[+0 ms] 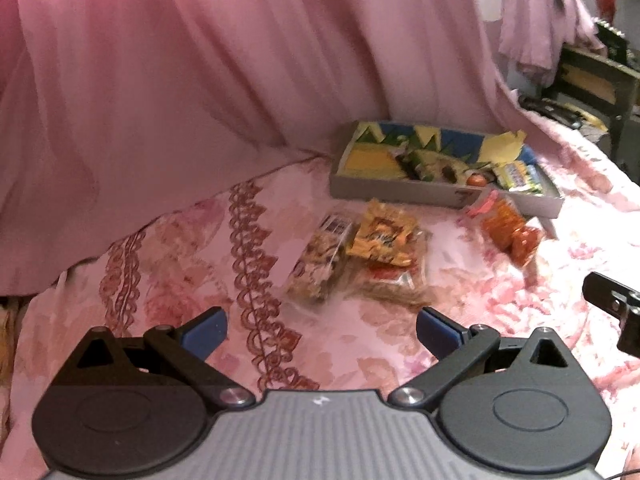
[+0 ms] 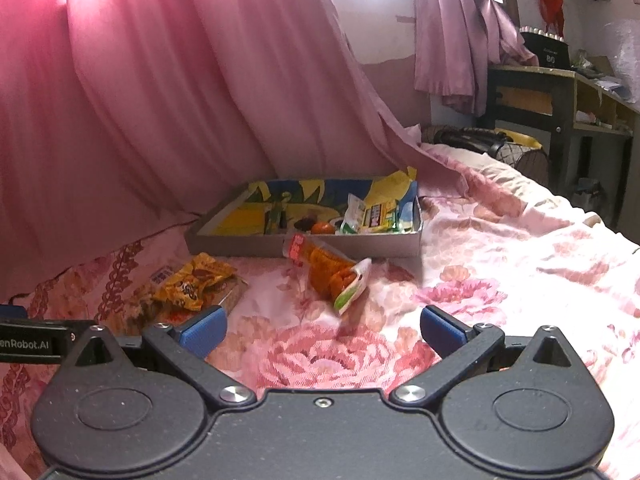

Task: Organize snacks
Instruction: 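Withdraw both grippers from the tray back toward the remaining snacks, then lower the left gripper and grasp the clear nut-bar packet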

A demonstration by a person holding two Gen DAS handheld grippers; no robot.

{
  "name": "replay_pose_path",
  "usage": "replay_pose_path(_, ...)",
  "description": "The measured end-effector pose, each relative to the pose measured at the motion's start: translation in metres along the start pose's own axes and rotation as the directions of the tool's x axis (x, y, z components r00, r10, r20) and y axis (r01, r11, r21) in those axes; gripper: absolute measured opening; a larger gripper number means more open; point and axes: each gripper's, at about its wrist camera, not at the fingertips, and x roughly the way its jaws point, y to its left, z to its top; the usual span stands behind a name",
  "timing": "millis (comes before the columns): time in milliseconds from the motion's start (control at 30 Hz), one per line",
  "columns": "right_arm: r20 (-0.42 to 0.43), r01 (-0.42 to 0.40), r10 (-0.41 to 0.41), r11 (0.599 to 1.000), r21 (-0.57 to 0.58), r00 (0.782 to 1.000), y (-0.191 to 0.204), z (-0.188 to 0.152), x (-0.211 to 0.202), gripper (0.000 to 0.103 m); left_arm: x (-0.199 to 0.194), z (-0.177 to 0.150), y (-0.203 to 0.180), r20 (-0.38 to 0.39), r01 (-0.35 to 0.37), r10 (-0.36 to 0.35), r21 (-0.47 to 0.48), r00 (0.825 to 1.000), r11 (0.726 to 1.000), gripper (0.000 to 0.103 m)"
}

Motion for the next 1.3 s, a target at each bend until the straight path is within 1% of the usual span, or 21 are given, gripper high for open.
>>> replay_pose_path(167,-0.021,-0.009,0.008,1.0,-0.019,1.0,0.005,-0.002,0.006,0.102,0.008,0.0,0.005,-0.045,-0.027,0.026,-0.024,0.999,0.999,0.103)
replay_pose_path(433,-0.057,-0.034,0.031,0.999,-0.038,0.998,0.013,-0.007,0.017,0.102,0.019,0.001,0.009,-0.103,-0.024,0.02,-0.043,0.994,0.999,0.103)
replay_pose_path(533,-0.071,-0.05,0.047,0.998,-0.046,0.996,0.017,-0.008,0.024,0.102,0.025,0.004,0.015,-0.125,-0.011,0.002,-0.071,0.992,0.997,0.103)
replay_pose_path(633,-0.084,-0.077,0.072,0.996,-0.053,0.994,0.022,-0.008,0.032,0.102,0.036,0.011,0.025,-0.146,-0.015,0.0,-0.1,0.989,0.995,0.103)
replay_pose_path(700,-0.092,-0.093,0.087,0.994,-0.064,0.992,0.027,-0.008,0.039,0.102,0.044,0.017,0.033,-0.154,-0.009,-0.009,-0.121,0.988,0.993,0.103)
replay_pose_path(767,-0.096,-0.107,0.099,0.991,-0.083,0.99,0.034,-0.009,0.046,0.102,0.056,0.025,0.043,-0.159,0.011,-0.03,-0.119,0.987,0.993,0.103)
replay_pose_path(867,-0.106,-0.129,0.116,0.985,-0.118,0.988,0.045,-0.011,0.056,0.102,0.07,0.038,0.056,-0.135,0.01,-0.023,-0.098,0.991,0.995,0.103)
replay_pose_path(967,-0.12,-0.154,0.137,0.976,-0.153,0.983,0.058,-0.015,0.067,0.102,0.083,0.045,0.066,-0.128,0.027,-0.042,-0.119,0.991,0.993,0.103)
replay_pose_path(1067,-0.131,-0.179,0.156,0.965,-0.191,0.979,0.072,-0.017,0.079,0.102,0.094,0.049,0.064,-0.133,0.061,-0.073,-0.089,0.989,0.994,0.103)
replay_pose_path(1133,-0.137,-0.191,0.165,0.959,-0.21,0.977,0.081,-0.019,0.087,0.102,0.1,0.051,0.059,-0.136,0.081,-0.087,-0.05,0.987,0.995,0.103)
replay_pose_path(1233,-0.146,-0.202,0.172,0.954,-0.222,0.974,0.092,-0.021,0.1,0.102,0.108,0.053,0.05,-0.134,0.1,-0.097,0.016,0.986,0.995,0.103)
replay_pose_path(1300,-0.152,-0.206,0.174,0.952,-0.226,0.973,0.099,-0.022,0.109,0.102,0.113,0.055,0.046,-0.133,0.107,-0.1,0.042,0.986,0.993,0.103)
